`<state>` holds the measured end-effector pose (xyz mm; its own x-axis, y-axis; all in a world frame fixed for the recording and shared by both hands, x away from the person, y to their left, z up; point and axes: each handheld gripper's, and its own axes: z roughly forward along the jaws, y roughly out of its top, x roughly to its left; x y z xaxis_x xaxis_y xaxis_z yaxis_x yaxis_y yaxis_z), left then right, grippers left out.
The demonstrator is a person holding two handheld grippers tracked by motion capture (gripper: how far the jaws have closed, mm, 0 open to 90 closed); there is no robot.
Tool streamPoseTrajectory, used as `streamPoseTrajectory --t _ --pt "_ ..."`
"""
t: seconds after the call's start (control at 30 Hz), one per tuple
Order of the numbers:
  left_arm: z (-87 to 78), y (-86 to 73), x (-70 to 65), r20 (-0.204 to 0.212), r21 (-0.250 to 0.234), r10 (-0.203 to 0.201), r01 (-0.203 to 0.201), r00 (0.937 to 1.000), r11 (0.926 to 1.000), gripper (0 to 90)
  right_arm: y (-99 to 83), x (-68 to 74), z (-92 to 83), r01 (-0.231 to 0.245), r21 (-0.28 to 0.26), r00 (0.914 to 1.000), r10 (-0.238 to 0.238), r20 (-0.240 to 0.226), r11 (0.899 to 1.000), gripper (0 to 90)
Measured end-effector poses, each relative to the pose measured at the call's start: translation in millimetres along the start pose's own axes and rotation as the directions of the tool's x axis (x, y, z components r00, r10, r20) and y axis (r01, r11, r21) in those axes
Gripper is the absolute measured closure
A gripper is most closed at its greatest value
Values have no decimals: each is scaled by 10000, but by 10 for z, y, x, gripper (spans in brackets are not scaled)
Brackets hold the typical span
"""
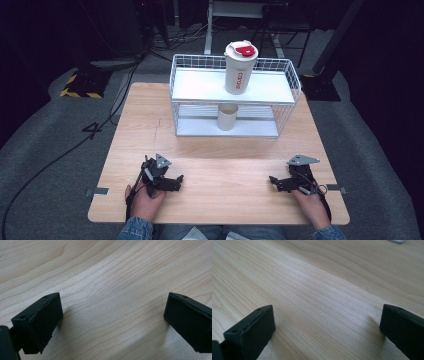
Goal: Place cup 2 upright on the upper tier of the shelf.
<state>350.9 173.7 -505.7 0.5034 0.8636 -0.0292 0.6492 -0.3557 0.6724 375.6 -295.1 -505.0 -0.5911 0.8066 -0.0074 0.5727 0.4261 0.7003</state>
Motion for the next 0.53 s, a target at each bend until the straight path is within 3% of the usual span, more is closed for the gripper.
streamPoseTrajectory --t 0.53 --pt "-2 0 0 -5 25 5 -5 10000 10000 27 -13 -4 2 -91 -118 9999 91 67 9999 0"
